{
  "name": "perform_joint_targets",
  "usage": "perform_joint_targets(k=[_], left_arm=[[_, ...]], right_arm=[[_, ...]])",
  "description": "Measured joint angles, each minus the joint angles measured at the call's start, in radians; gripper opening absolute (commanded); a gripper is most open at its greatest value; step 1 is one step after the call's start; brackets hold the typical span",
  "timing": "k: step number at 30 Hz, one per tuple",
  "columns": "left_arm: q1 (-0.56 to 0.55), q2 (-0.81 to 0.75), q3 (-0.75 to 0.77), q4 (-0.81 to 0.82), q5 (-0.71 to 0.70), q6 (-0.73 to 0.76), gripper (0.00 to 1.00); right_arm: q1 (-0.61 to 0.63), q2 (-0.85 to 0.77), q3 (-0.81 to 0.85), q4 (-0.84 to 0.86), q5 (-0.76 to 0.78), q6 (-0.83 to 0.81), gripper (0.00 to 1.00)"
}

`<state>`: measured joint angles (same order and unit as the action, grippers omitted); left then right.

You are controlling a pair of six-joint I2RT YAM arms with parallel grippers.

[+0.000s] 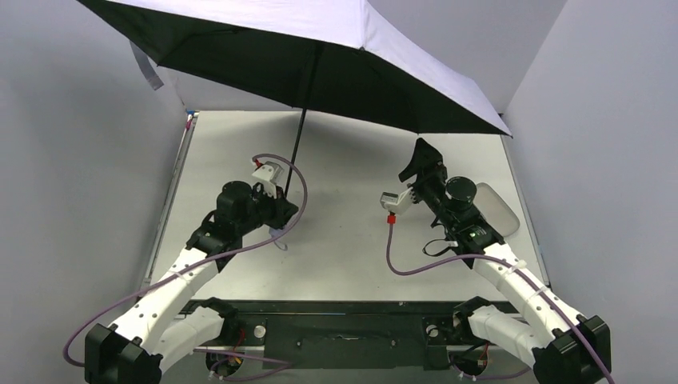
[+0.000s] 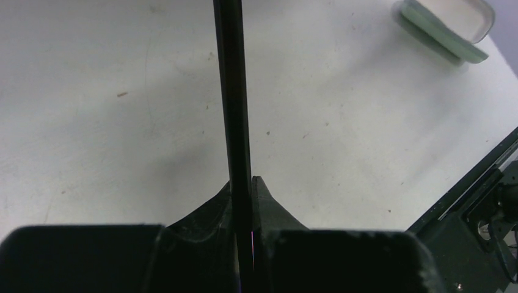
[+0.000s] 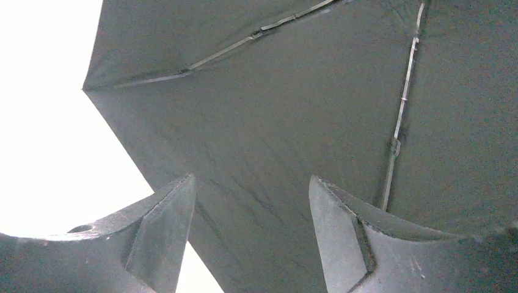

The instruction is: Open the umbrella

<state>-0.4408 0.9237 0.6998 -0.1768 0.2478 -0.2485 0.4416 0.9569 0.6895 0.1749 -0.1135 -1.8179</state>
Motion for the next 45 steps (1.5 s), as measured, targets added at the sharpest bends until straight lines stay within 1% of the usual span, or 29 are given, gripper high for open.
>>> perform_joint_targets(k=[5, 7, 10, 12, 13, 14, 15, 16, 17, 21, 22, 23, 24, 25, 28, 31, 32, 33, 34, 39, 45], left_arm=[[-0.046, -0.001, -0.074, 0.004, -0.057, -0.002, 0.00], [-0.079, -0.003, -0.095, 0.003, -0.072, 0.001, 0.00], [-0.158, -0.035, -0.135, 0.018, -0.118, 0.007, 0.00], [-0.193, -0.060, -0.164, 0.021, -0.142, 0.007, 0.06], [-0.202, -0.066, -0.176, 0.023, -0.148, 0.006, 0.16], [-0.208, -0.069, -0.190, 0.026, -0.160, 0.005, 0.21], [-0.208, -0.069, -0.208, 0.035, -0.174, 0.000, 0.30], [-0.208, -0.068, -0.219, 0.038, -0.182, 0.002, 0.33], [-0.208, -0.067, -0.227, 0.040, -0.192, 0.000, 0.39], [-0.208, -0.064, -0.232, 0.061, -0.199, 0.010, 0.52], [-0.208, -0.064, -0.232, 0.067, -0.199, 0.018, 0.58], [-0.208, -0.064, -0.232, 0.068, -0.199, 0.026, 0.61], [-0.208, -0.064, -0.232, 0.067, -0.199, 0.035, 0.67], [-0.208, -0.065, -0.232, 0.066, -0.199, 0.048, 0.70], [-0.208, -0.077, -0.231, 0.044, -0.198, 0.095, 0.81], [-0.207, -0.101, -0.219, -0.009, -0.200, 0.158, 0.90], [-0.204, -0.109, -0.210, -0.035, -0.201, 0.183, 0.98], [-0.203, -0.117, -0.199, -0.059, -0.202, 0.207, 1.00], [-0.199, -0.123, -0.187, -0.085, -0.202, 0.233, 0.98], [-0.179, -0.113, -0.088, -0.220, -0.207, 0.347, 0.97], [-0.122, -0.085, 0.018, -0.351, -0.232, 0.481, 0.97]], right_arm=[[0.006, -0.017, -0.014, -0.020, 0.030, 0.023, 0.63], [0.006, -0.030, -0.024, -0.027, 0.040, 0.028, 0.63], [0.010, -0.056, -0.043, -0.043, 0.059, 0.037, 0.63], [0.012, -0.086, -0.064, -0.059, 0.068, 0.046, 0.64], [0.016, -0.105, -0.078, -0.068, 0.073, 0.050, 0.64], [0.018, -0.124, -0.093, -0.078, 0.079, 0.052, 0.64], [0.022, -0.145, -0.109, -0.089, 0.084, 0.055, 0.64], [0.028, -0.161, -0.121, -0.101, 0.090, 0.059, 0.64], [0.039, -0.183, -0.138, -0.114, 0.101, 0.064, 0.64], [0.090, -0.249, -0.187, -0.175, 0.143, 0.107, 0.64], [0.106, -0.261, -0.194, -0.197, 0.158, 0.123, 0.64], [0.121, -0.270, -0.199, -0.214, 0.168, 0.139, 0.65], [0.143, -0.283, -0.203, -0.240, 0.186, 0.161, 0.65], [0.169, -0.300, -0.209, -0.262, 0.200, 0.187, 0.66], [0.242, -0.349, -0.227, -0.330, 0.238, 0.267, 0.67], [0.318, -0.385, -0.248, -0.397, 0.282, 0.353, 0.67], [0.343, -0.394, -0.251, -0.423, 0.299, 0.385, 0.67], [0.367, -0.398, -0.253, -0.442, 0.316, 0.417, 0.67], [0.388, -0.398, -0.253, -0.460, 0.335, 0.452, 0.68], [0.457, -0.382, -0.245, -0.571, 0.407, 0.639, 0.69], [0.470, -0.367, -0.207, -0.685, 0.483, 0.826, 0.71]])
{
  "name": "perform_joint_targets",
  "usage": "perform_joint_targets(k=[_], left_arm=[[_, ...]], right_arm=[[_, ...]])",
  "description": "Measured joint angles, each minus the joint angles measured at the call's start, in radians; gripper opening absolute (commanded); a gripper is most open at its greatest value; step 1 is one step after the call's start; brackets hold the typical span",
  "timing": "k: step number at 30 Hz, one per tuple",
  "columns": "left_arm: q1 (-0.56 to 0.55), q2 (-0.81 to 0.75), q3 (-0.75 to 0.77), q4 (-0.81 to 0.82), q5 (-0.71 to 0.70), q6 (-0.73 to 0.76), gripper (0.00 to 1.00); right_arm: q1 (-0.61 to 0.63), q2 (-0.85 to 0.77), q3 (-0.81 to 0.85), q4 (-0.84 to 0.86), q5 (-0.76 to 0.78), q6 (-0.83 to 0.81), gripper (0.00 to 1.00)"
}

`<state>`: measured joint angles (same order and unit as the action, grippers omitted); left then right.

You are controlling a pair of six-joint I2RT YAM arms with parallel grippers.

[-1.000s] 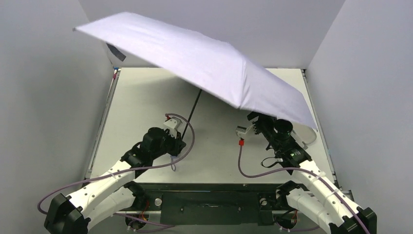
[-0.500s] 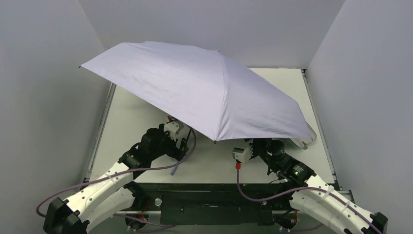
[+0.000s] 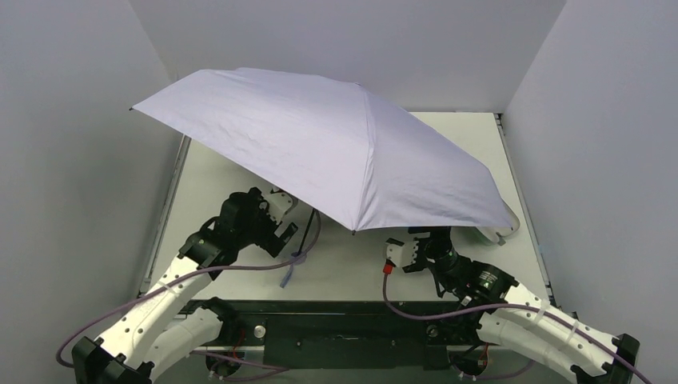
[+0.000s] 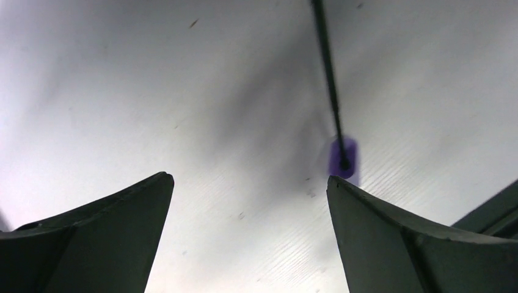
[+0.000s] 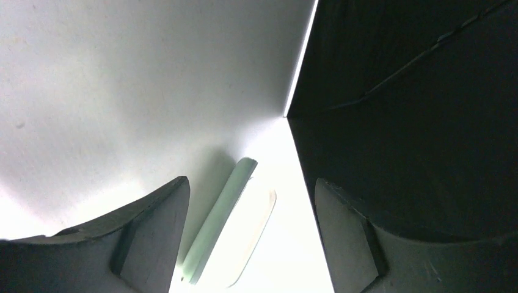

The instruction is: Open the umbrella

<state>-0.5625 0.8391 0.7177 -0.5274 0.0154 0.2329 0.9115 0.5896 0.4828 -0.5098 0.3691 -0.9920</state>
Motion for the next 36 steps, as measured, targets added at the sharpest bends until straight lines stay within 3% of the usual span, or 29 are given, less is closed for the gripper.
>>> perform_joint_targets(k=[4, 13, 22, 28, 36], left_arm=[[0.082, 0.029, 0.035, -0.092, -0.039, 0.094, 0.97], [0.436, 0.184, 0.090, -0.188, -0.152, 0.111, 0.97], [0.462, -0.021, -0.027, -0.147, -0.270, 0.116, 0.97], [0.462, -0.045, -0.097, -0.141, -0.331, 0.124, 0.97], [0.462, -0.049, -0.130, -0.034, -0.336, 0.146, 0.97]], right_arm=[[-0.024, -0.014, 0.004, -0.055, 0.062, 0.090, 0.71], [-0.214, -0.072, -0.026, -0.120, 0.177, 0.234, 0.72], [-0.375, -0.245, -0.137, -0.160, 0.223, 0.244, 0.73], [-0.491, -0.310, -0.149, -0.165, 0.225, 0.242, 0.73], [-0.528, -0.294, -0.148, -0.185, 0.219, 0.241, 0.73]])
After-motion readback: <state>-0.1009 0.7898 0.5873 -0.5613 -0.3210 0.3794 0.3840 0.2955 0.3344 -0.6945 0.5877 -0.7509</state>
